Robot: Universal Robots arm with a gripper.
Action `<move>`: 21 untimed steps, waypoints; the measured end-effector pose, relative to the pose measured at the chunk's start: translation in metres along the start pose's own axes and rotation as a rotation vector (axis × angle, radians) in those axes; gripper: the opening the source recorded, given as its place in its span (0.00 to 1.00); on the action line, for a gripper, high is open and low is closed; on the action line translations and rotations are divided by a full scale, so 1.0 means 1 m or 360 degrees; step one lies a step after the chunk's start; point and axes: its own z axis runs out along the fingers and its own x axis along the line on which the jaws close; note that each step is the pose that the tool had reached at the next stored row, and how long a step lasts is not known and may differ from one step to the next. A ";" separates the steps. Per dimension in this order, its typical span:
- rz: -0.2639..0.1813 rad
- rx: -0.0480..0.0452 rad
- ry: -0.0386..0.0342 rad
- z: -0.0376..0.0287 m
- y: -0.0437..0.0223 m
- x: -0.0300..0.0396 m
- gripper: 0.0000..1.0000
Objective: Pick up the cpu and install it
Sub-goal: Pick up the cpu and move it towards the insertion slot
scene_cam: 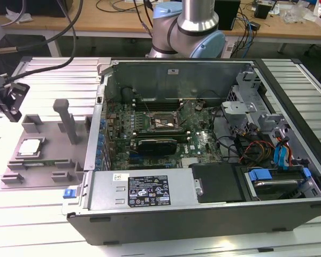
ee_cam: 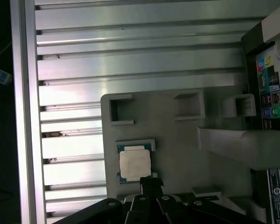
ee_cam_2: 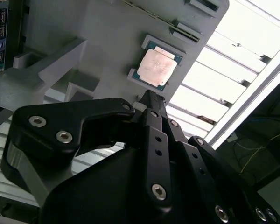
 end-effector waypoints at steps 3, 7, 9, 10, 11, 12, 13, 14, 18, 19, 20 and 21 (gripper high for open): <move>0.0000 0.0000 0.0000 0.0053 -0.0003 0.0006 0.11; 0.0000 0.0000 0.0000 0.0143 -0.0009 0.0036 0.11; 0.0000 0.0000 0.0000 0.0186 -0.0013 0.0071 0.11; 0.0000 0.0000 0.0000 0.0198 -0.0015 0.0079 0.11; 0.0000 0.0000 0.0000 0.0216 -0.0017 0.0089 0.11; 0.0000 0.0000 0.0000 0.0233 -0.0019 0.0097 0.11; 0.0000 0.0000 0.0000 0.0274 -0.0023 0.0114 0.11; 0.0000 0.0000 0.0000 0.0318 -0.0027 0.0124 0.11; 0.0000 0.0000 0.0000 0.0442 -0.0033 0.0146 0.11; 0.0000 0.0000 0.0000 0.0461 -0.0034 0.0147 0.11; 0.0000 0.0000 0.0000 0.0475 -0.0035 0.0148 0.11; 0.0000 0.0000 0.0000 0.0507 -0.0036 0.0149 0.11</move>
